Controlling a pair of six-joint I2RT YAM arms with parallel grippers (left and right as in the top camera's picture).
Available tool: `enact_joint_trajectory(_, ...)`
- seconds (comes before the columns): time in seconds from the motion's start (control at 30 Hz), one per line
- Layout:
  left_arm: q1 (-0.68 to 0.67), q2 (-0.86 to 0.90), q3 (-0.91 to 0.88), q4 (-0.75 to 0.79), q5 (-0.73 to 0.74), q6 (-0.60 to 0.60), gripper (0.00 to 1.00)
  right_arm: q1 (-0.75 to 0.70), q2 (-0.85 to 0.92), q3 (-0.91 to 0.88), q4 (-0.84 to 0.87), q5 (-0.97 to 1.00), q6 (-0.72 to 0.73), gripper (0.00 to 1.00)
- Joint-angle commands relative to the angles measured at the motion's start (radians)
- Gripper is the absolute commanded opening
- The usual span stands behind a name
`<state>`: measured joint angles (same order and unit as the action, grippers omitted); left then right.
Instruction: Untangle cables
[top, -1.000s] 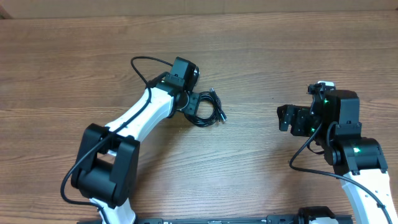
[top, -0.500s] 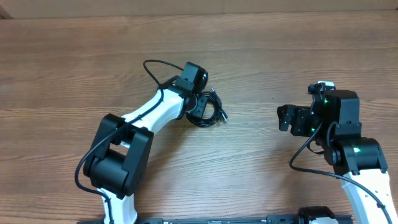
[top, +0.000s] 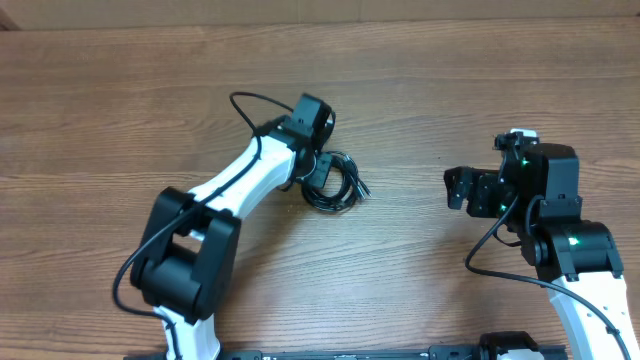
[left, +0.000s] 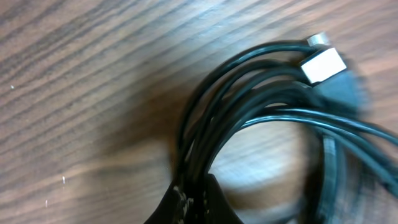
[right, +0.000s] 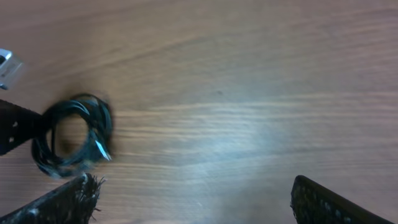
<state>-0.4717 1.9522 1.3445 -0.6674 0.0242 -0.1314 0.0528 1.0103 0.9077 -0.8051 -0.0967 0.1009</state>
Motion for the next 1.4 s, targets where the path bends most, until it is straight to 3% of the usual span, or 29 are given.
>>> enact_joint_trajectory(0.0,-0.006,-0.139,0.143,-0.060,0.192,-0.006,0.04,-0.003,0.000,0.026,0.054,-0.166,-0.005,0.98)
enact_joint_trajectory(0.1,-0.006,-0.199,0.196,-0.105,0.249,-0.007,0.04,-0.003,0.004,0.026,0.130,-0.276,-0.004,0.96)
enact_joint_trajectory(0.5,-0.006,-0.293,0.206,-0.114,0.523,-0.007,0.04,0.045,0.108,0.026,0.248,-0.402,0.004,0.82)
enact_joint_trajectory(0.7,-0.006,-0.295,0.206,-0.109,0.662,-0.002,0.04,0.090,0.193,0.026,0.327,-0.424,0.008,0.64)
enact_joint_trajectory(0.83,-0.005,-0.295,0.206,-0.110,0.734,-0.003,0.04,0.090,0.235,0.026,0.381,-0.418,0.083,0.55)
enact_joint_trajectory(0.9,-0.004,-0.296,0.206,-0.110,0.752,-0.002,0.04,0.090,0.253,0.026,0.388,-0.350,0.087,0.50)
enact_joint_trajectory(1.03,0.033,-0.305,0.206,-0.134,0.751,0.016,0.04,0.090,0.272,0.026,0.299,0.057,0.199,0.82)
enact_joint_trajectory(1.1,0.068,-0.314,0.206,-0.158,0.751,0.017,0.04,0.090,0.276,0.025,0.247,0.254,0.256,0.92)
enact_joint_trajectory(1.23,0.142,-0.340,0.207,-0.208,0.752,0.029,0.04,0.089,0.276,0.025,0.214,0.385,0.272,0.91)
enact_joint_trajectory(1.37,0.219,-0.381,0.207,-0.245,0.704,0.069,0.04,0.089,0.277,0.025,0.162,0.452,0.425,0.91)
